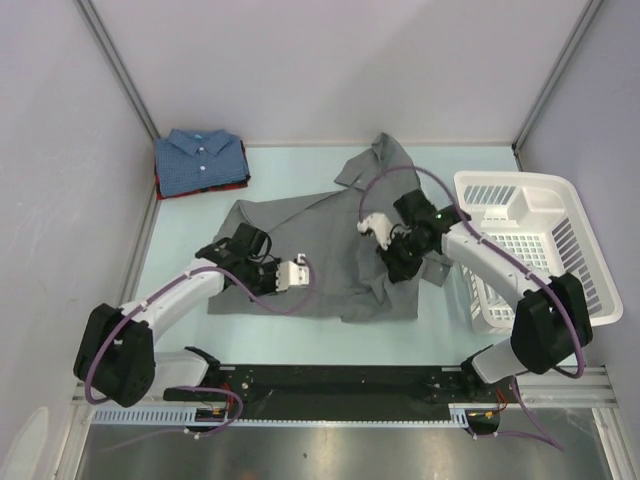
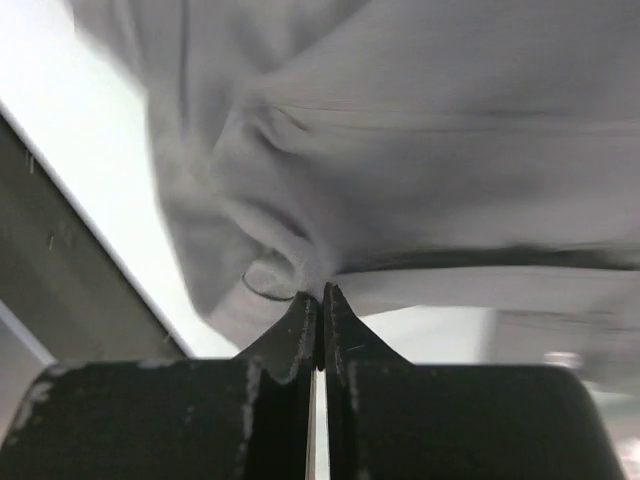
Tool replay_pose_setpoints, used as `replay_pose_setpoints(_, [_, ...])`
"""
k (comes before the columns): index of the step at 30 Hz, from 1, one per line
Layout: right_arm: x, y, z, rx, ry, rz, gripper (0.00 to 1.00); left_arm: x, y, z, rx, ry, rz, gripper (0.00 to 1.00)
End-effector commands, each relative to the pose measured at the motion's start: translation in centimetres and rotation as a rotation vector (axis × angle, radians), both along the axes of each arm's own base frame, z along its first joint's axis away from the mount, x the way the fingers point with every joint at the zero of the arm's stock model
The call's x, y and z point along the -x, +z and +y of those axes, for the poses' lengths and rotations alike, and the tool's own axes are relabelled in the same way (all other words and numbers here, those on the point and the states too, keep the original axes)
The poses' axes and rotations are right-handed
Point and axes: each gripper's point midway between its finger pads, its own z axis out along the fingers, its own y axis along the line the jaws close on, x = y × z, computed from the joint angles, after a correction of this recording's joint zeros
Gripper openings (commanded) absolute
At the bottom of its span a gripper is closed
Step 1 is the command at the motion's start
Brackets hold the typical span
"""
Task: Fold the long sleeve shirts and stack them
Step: Flatten the shirt out
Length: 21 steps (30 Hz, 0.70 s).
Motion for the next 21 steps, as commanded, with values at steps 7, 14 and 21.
replay_pose_setpoints(7, [-17.8, 13.1, 2.7, -0.325, -0.377, -0.401, 0.0, -2.0, 4.6, -1.3, 0.122, 0.005, 0.0, 0.62])
replay_pose_setpoints(14, [-33.9, 16.3, 2.6, -0.491, -0.664, -0.649, 0.0, -4.6, 3.0, -1.7, 0.104, 0.099, 0.008, 0.9])
replay_pose_setpoints(21, [-36.5, 12.9, 2.8, -0.35, -0.561, -0.468, 0.8, -8.9, 2.0, 0.0, 0.104, 0.303, 0.011, 0.88])
